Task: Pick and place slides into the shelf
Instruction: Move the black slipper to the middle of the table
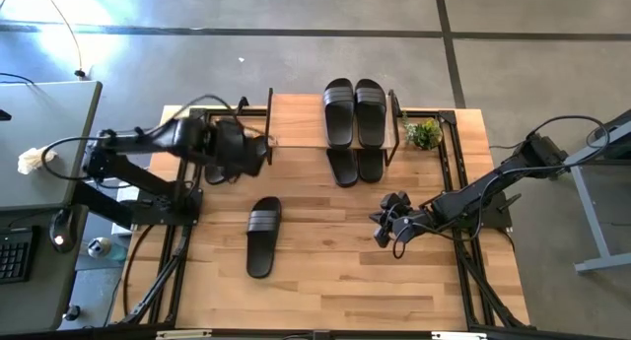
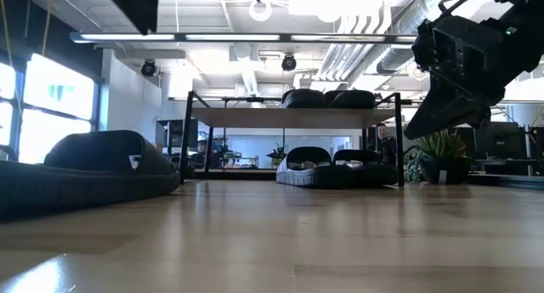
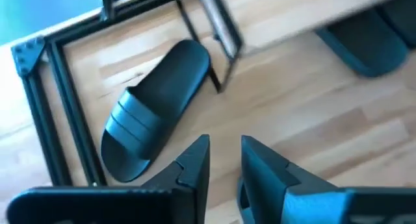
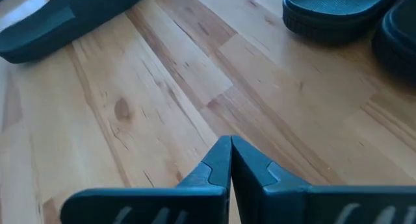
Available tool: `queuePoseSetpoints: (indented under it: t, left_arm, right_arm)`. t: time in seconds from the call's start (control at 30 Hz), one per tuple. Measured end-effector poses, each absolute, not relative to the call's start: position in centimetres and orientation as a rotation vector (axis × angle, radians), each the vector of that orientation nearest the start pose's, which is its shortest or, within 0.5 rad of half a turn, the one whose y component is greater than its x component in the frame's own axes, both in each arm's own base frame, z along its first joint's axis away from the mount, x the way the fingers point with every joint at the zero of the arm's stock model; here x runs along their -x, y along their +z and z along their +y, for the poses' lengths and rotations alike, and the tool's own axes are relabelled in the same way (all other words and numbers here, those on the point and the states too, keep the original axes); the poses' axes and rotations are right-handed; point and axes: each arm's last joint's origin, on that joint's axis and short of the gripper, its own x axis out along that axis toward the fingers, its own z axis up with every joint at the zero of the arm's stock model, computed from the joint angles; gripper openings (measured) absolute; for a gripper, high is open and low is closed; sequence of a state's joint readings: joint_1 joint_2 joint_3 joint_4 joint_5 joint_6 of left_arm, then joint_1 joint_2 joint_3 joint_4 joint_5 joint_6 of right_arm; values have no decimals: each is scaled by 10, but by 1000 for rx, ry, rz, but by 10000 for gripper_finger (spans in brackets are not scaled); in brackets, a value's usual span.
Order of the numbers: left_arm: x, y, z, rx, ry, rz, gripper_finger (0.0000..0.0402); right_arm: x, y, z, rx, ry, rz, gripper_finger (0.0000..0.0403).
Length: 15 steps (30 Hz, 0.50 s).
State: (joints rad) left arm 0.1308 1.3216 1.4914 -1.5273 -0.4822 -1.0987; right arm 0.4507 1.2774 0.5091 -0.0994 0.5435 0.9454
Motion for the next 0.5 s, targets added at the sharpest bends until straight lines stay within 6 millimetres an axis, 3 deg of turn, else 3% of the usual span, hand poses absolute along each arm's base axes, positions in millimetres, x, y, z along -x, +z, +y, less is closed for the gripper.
queuePoseSetpoints:
  t: [0.27, 0.5]
  left_arm:
    - [-172, 326, 96, 946, 1075, 875, 45]
    - [-154, 283, 129, 1029, 1176, 887, 27]
  right_arm:
    - [-206, 159, 83, -481, -422, 637, 0]
    - [-206, 159, 83, -482, -419, 639, 0]
